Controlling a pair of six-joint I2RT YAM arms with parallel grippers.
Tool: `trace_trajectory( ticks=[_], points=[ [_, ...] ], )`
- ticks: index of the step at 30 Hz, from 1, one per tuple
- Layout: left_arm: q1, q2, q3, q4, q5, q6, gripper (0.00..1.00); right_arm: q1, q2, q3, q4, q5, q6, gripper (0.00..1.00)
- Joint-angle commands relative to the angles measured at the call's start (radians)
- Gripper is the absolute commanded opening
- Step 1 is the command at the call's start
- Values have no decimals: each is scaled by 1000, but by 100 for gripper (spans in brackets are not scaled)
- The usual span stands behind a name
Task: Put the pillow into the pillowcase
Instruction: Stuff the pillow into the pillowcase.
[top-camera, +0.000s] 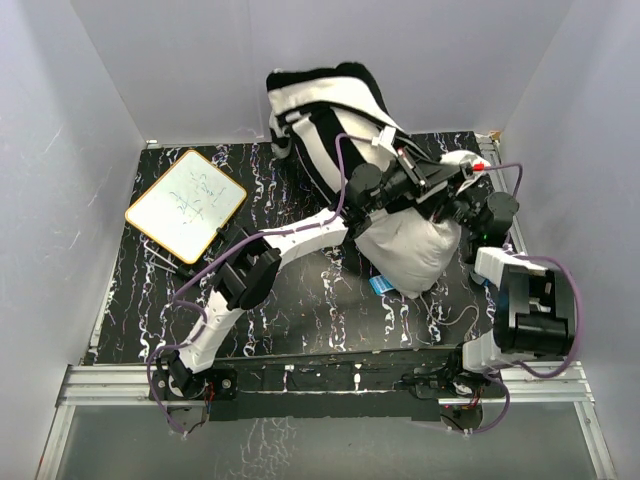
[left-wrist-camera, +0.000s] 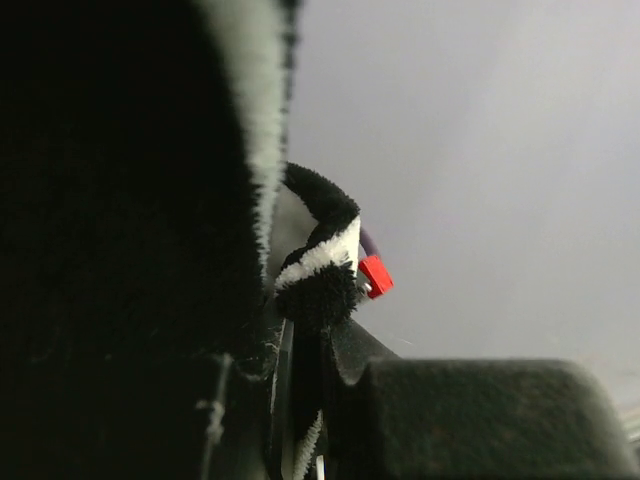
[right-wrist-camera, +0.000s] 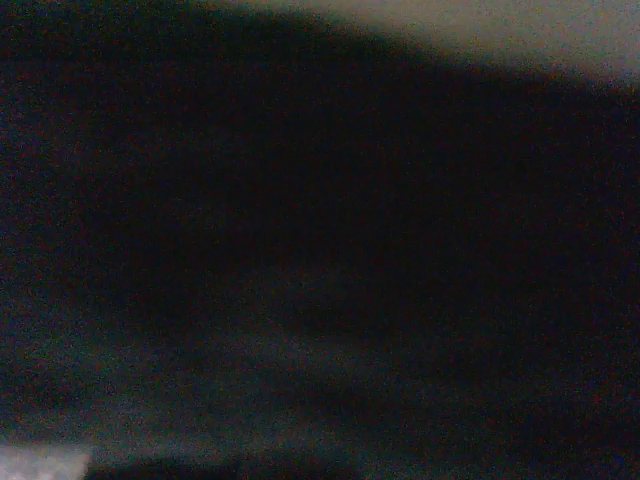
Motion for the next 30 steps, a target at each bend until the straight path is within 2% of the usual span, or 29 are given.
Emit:
trace_trajectory(
  ticks=[1,5,8,10,11,13,16,19,20,22,26,30],
  points=[
    [-154,-83,-21,183,184,-128,0,-7,40,-53,92,-59,175,9],
    [-147,30,140,33,224,-103,0,-26,-63,-24,21,-115,287,9],
    [-141,130,438,-177,233,-16,0,-32,-137,78,-62,-166,371,9],
    [-143,190,687,-361,188,110,0,-28,-151,194,-167,-214,423,9],
    [-143,193,743,-404,159,159,0,-22,-148,248,-222,-224,454,9],
    [-144,109,658,-386,89,225,0,-8,-134,320,-277,-238,509,9],
    [-156,-64,402,-347,-3,329,0,15,-106,339,-318,-253,566,9],
    [-159,-113,307,-360,-18,336,0,17,-57,299,-359,-274,553,10],
    [-159,-105,298,-363,-16,325,0,13,-38,285,-401,-276,522,10],
    [-163,-59,332,-395,-10,316,0,-9,4,284,-557,-298,345,10],
    [-179,96,499,-471,5,325,0,-102,102,332,-868,-340,41,11],
    [-189,226,611,-476,41,292,0,-183,193,467,-1377,-287,-440,11]
  ],
)
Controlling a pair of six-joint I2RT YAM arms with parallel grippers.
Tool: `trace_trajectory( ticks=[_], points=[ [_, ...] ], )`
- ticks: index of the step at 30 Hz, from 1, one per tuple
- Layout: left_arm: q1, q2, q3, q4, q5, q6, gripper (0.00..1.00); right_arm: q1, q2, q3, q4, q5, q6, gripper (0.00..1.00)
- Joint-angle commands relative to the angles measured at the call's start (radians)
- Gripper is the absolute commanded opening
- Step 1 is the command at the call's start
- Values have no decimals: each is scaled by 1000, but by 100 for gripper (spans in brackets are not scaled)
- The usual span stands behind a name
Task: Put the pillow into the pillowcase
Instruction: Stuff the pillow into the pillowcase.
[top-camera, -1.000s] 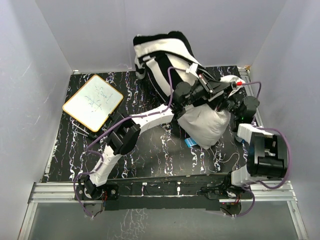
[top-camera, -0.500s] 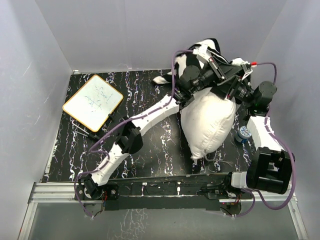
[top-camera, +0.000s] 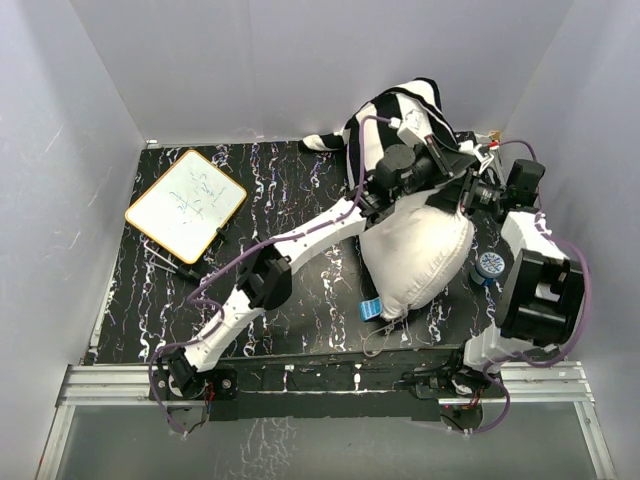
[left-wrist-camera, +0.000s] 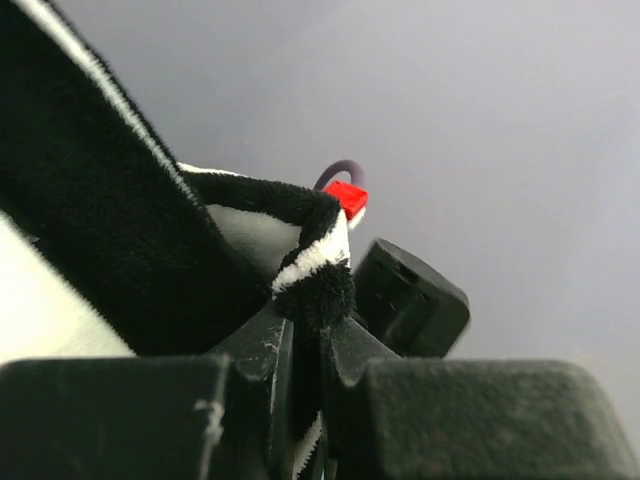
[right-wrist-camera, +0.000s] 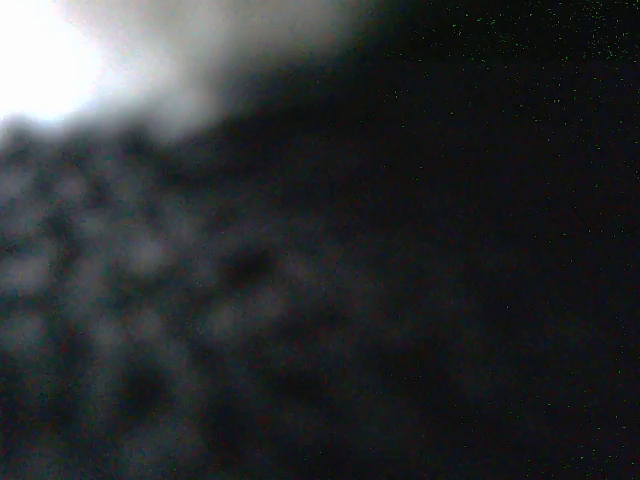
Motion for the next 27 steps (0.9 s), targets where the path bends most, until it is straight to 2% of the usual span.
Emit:
trace_trajectory(
  ticks=[1,2,4,7,9,11,12,14,17,19,23,27],
  points=[
    [-156,52,112,48,234,-59,0,-60,104,155,-653,140,-585,12],
    [-154,49,88,49,238,-46,4,-80,117,165,-704,157,-642,13],
    [-145,19,28,27,244,28,25,-130,139,178,-747,188,-712,15],
    [-119,-84,-82,-59,268,209,53,-184,183,230,-827,247,-819,24],
    [-100,-216,-226,-109,252,352,68,-200,225,289,-917,282,-916,33],
    [-82,-412,-461,-142,197,524,81,-211,249,338,-982,313,-995,44],
    [-70,-471,-529,-155,164,565,84,-216,249,358,-1003,335,-1027,49],
    [-26,-659,-757,-171,91,623,88,-226,229,388,-1016,384,-1071,61],
    [98,-831,-1042,-114,85,526,92,-238,173,423,-1020,471,-1120,72],
    [194,-867,-1175,-48,129,441,92,-243,137,440,-1025,514,-1150,75],
    [291,-783,-1234,57,202,359,96,-250,57,479,-1077,594,-1229,80],
    [335,-616,-1168,208,292,254,97,-254,-15,534,-1110,624,-1263,86]
  ],
)
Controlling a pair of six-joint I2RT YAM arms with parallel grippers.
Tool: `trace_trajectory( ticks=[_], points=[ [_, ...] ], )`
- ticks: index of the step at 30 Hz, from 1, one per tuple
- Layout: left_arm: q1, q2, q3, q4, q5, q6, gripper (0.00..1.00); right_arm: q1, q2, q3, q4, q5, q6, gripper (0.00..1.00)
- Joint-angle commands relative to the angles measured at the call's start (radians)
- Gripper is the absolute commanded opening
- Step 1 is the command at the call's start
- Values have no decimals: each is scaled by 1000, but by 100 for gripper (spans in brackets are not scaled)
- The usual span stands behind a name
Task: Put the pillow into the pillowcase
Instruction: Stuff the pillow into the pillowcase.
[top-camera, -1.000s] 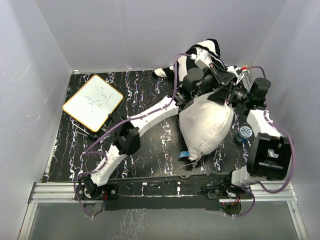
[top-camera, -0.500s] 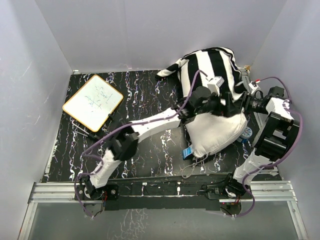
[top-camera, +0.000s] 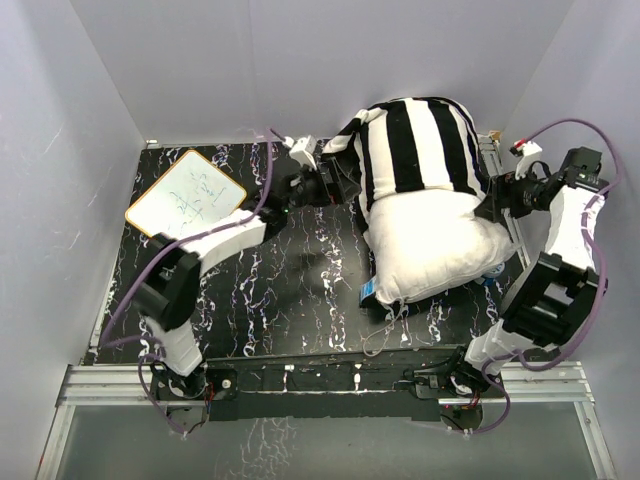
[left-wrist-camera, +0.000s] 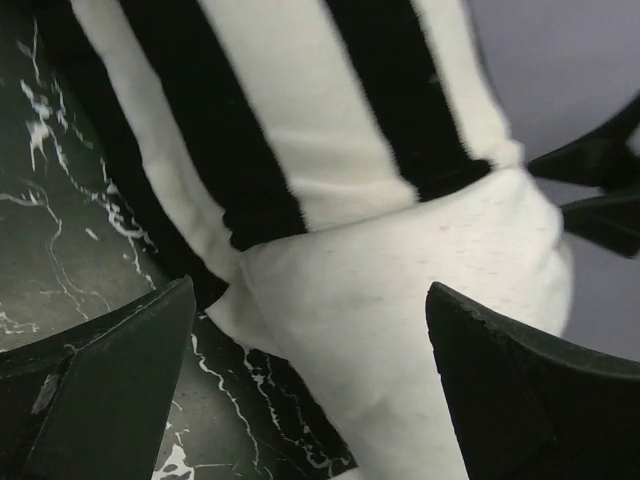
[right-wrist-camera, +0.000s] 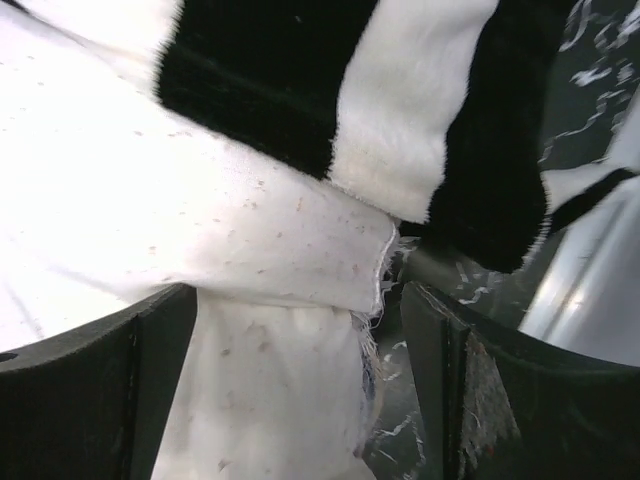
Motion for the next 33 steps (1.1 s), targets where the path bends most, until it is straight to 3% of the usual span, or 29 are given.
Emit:
trace_trajectory(
  ticks=[1,6,10,13,15,17,19,22,24,28,33],
  points=[
    [2,183,51,170,138,-141,97,-7,-110,108,-36,32,-87,89],
    [4,394,194,312,175,-270,97,68,-67,174,-40,-61,-22,93],
    [-4,501,260,427,184,-378,97,232,8,145,47,42,52,93],
    [-16,550,292,462,203,-406,86,319,77,137,92,127,72,94],
    [-19,569,285,530,238,-439,61,356,130,148,112,178,74,88],
    [-19,579,254,644,280,-485,23,389,183,185,108,208,52,73],
    [-24,576,218,738,335,-513,0,412,221,241,82,195,21,55],
    [-58,525,135,817,400,-514,0,454,260,331,37,159,-26,32],
    [-101,464,61,855,403,-474,0,489,273,375,23,136,-56,23],
    [-231,405,31,794,377,-391,0,535,288,429,-27,69,-136,19],
    [-363,466,131,780,361,-368,0,535,274,415,-137,12,-264,18]
  ],
)
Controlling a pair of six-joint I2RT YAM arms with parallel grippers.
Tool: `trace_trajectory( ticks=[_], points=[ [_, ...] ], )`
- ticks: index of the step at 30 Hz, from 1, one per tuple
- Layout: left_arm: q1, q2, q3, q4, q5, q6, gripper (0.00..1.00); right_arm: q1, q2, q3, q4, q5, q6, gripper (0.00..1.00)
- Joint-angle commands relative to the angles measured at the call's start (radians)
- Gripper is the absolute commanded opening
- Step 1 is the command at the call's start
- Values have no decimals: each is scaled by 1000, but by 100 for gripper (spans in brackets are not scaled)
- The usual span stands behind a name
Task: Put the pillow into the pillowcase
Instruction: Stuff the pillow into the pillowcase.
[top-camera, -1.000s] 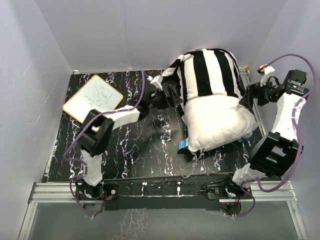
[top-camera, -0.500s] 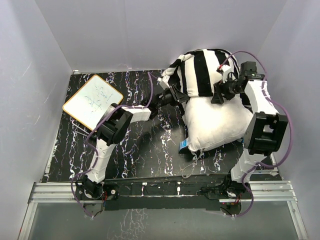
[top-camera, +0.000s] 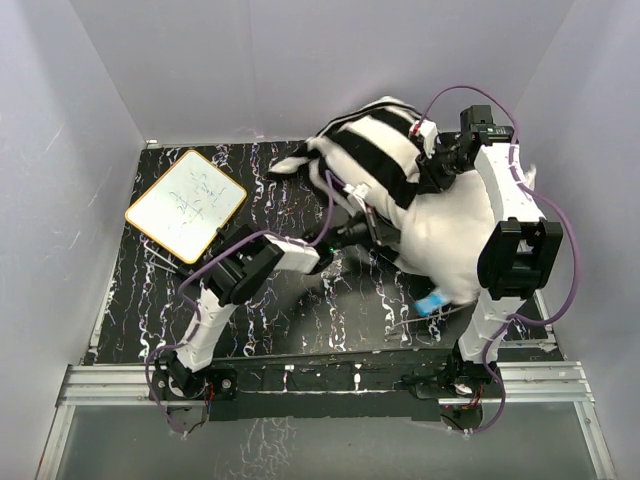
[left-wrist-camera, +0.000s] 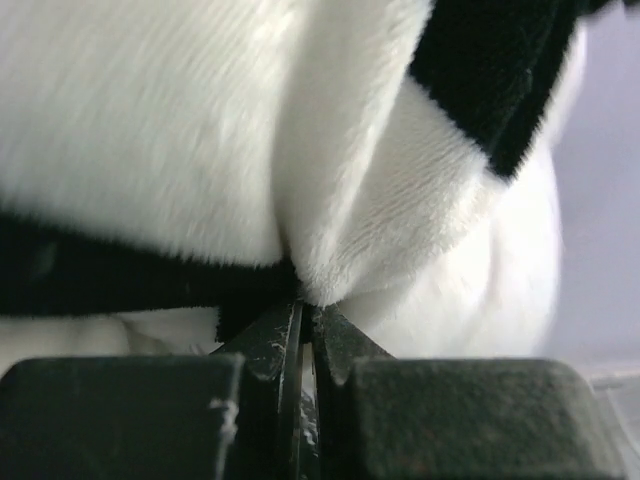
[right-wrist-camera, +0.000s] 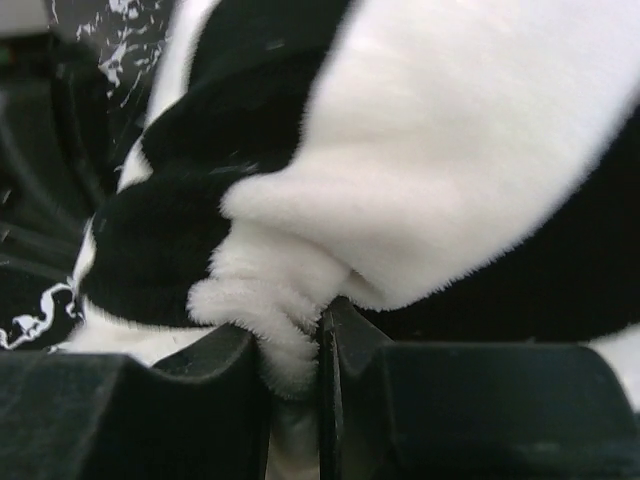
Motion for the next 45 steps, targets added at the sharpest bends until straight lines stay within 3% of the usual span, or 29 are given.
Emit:
trace_trajectory(
  ticks=[1,3,5,8,10,14,17,20,22,26,32,34,36,40,42,45],
  points=[
    [-204,-65,110,82,158,38,0,34,-11,-6,-7,-126,-140,19],
    [-227,-82,121,43,166,78,1,30,-54,-66,15,-71,-157,20],
    [-234,-133,89,7,166,124,18,0,-91,-92,46,-17,-122,24],
    [-222,-294,-57,-95,116,230,49,-95,-139,-32,-6,-54,-121,47],
    [-191,-414,-148,-226,95,301,59,-132,-168,35,-65,-79,-155,60],
    [-55,-602,-254,-468,145,316,63,-116,-254,59,-94,-192,-202,85],
    [21,-760,-286,-667,95,404,66,-21,-333,-74,-33,-293,-251,100],
    [31,-898,-247,-998,-90,549,69,140,-403,-266,125,-294,-270,99],
    [31,-952,-226,-1163,-245,618,72,235,-427,-358,261,-197,-223,99],
    [31,-990,-233,-1283,-433,755,73,271,-399,-405,409,-83,-111,100],
    [31,-868,-143,-1250,-439,861,70,272,-362,-456,495,100,-44,87],
    [31,-808,-101,-1273,-452,875,69,272,-367,-489,503,117,-44,78],
    [31,-776,-86,-1265,-454,878,67,272,-376,-511,501,108,-48,60],
    [31,-737,-67,-1224,-436,871,46,271,-411,-511,493,105,-34,16],
    [31,-711,-45,-1213,-408,867,38,269,-438,-504,490,121,-26,9],
    [31,-664,-3,-1194,-365,860,28,248,-478,-503,490,123,-14,8]
  ],
)
